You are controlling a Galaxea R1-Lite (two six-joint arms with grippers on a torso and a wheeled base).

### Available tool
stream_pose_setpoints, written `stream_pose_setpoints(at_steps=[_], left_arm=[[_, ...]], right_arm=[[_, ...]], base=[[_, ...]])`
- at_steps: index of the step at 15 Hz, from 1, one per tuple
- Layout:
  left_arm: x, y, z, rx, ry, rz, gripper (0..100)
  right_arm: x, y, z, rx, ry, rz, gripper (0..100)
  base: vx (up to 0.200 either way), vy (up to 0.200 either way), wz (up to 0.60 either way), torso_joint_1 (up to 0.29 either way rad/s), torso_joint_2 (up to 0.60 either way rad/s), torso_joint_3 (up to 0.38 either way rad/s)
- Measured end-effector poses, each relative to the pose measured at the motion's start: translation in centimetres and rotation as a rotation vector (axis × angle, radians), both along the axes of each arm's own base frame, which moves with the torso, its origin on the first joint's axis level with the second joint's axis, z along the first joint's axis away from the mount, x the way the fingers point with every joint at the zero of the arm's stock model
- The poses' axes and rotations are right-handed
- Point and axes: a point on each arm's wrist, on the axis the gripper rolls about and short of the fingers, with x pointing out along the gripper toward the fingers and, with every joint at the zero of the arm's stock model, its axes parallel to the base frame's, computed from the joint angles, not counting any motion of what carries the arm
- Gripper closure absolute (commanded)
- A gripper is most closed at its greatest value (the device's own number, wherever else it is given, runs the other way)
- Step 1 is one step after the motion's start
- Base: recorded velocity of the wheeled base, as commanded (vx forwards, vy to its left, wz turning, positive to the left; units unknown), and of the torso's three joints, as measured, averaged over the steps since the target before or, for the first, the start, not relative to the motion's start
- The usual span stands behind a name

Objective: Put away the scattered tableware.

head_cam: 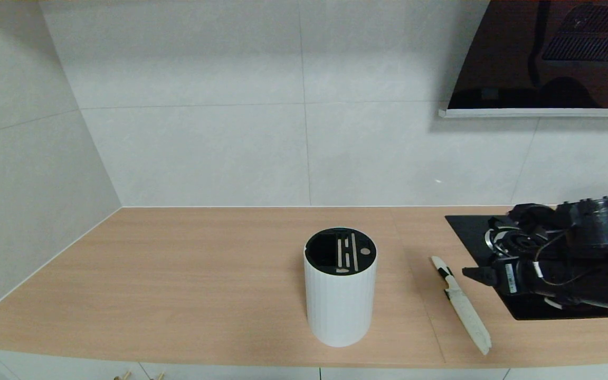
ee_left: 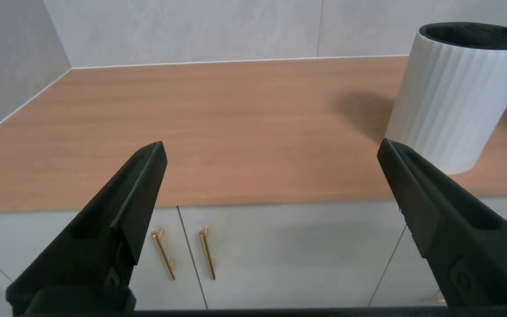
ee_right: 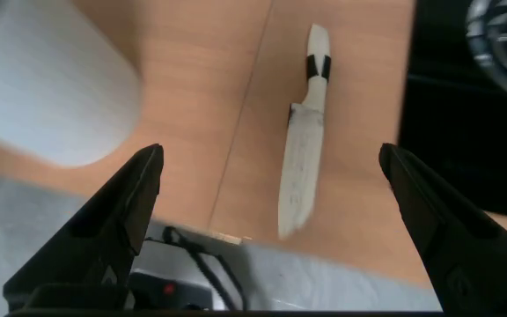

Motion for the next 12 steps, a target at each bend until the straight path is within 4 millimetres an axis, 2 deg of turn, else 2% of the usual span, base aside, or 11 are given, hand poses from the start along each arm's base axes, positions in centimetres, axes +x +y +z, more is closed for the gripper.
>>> stream_pose_setpoints(at_steps=[3, 7, 9, 12], left_arm=[[0.0, 0.0, 0.0, 0.0, 0.0, 0.0, 0], [0.0, 0.0, 0.0, 0.0, 0.0, 0.0, 0], [0.0, 0.0, 0.0, 0.0, 0.0, 0.0, 0], [0.0, 0.0, 0.0, 0.0, 0.0, 0.0, 0]], right_arm=[[2.9, 0.9, -4.9, -0.03, 0.05, -0.015, 0], [5.5, 1.2, -10.6, -0.085, 0.031, -0.107, 0], [6.3, 1.2, -12.7, -0.062, 0.023, -0.137, 0], [7.0, 0.9, -14.7, -0.059, 0.022, -0.155, 0]], base=[[0.0, 0.0, 0.0, 0.0, 0.0, 0.0], [0.0, 0.0, 0.0, 0.0, 0.0, 0.0], [0.0, 0.0, 0.0, 0.0, 0.0, 0.0], [0.0, 0.0, 0.0, 0.0, 0.0, 0.0]])
